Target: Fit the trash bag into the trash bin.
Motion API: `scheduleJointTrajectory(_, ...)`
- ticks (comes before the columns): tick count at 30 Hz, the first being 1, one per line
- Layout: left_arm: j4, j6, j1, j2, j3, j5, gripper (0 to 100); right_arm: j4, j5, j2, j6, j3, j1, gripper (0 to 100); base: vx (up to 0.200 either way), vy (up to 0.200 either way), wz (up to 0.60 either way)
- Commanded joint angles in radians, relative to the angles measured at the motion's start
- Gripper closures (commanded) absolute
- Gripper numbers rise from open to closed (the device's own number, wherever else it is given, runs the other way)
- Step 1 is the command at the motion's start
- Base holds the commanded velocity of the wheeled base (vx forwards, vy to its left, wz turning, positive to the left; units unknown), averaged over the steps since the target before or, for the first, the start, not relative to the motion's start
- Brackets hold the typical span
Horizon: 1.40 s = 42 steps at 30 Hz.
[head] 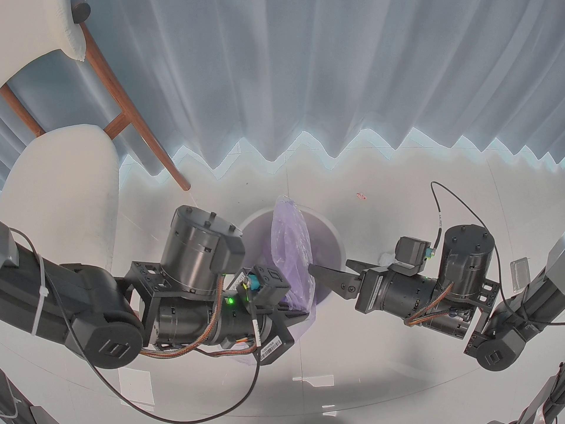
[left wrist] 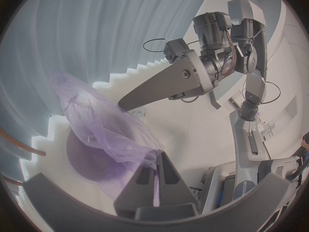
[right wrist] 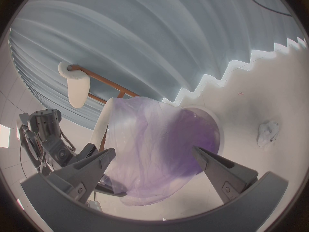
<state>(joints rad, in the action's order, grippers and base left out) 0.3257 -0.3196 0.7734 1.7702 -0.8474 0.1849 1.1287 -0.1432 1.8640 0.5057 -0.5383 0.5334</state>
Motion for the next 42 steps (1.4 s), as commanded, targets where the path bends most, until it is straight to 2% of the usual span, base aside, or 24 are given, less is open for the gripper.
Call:
scheduleJointTrajectory(1,0.001,0.001,0.018,0.006,0.004,-0.002,100,0.0,0.008,0.012,-0.004,0.0,0.002,0,0.0,0.0,0.0)
scheduleJointTrajectory(10,0.001,0.002,0.024,0.011,0.002,-0.021,100,0.003,0.01,0.003,-0.013,0.0,0.0,0,0.0,0.0,0.0)
scheduleJointTrajectory(15,0.004,0.001,0.023,0.021,0.001,-0.022,100,0.049,0.008,-0.019,-0.032,0.011,0.005,0,0.0,0.0,0.0)
scheduleJointTrajectory(23,0.056,0.002,0.033,0.046,0.001,-0.024,100,0.046,0.011,0.004,-0.052,0.012,0.007,0,0.0,0.0,0.0)
scheduleJointTrajectory(29,0.058,0.002,0.027,0.04,0.002,-0.022,100,0.046,0.047,0.038,-0.053,0.001,-0.001,0,0.0,0.0,0.0)
scheduleJointTrajectory(32,0.058,0.004,0.021,0.026,0.008,-0.022,100,0.049,0.056,0.089,-0.053,-0.026,-0.029,0,0.0,0.0,0.0)
scheduleJointTrajectory(35,0.058,0.004,0.001,0.006,0.007,-0.021,100,0.069,0.114,0.149,-0.082,-0.026,-0.041,0,0.0,0.0,0.0)
scheduleJointTrajectory(38,0.059,0.004,0.001,-0.015,0.025,-0.022,100,0.095,0.106,0.207,-0.092,-0.069,-0.067,0,0.0,0.0,0.0)
scheduleJointTrajectory(42,0.061,0.004,0.001,-0.035,0.044,-0.021,100,0.164,0.111,0.25,-0.102,-0.069,-0.061,0,0.0,0.0,0.0)
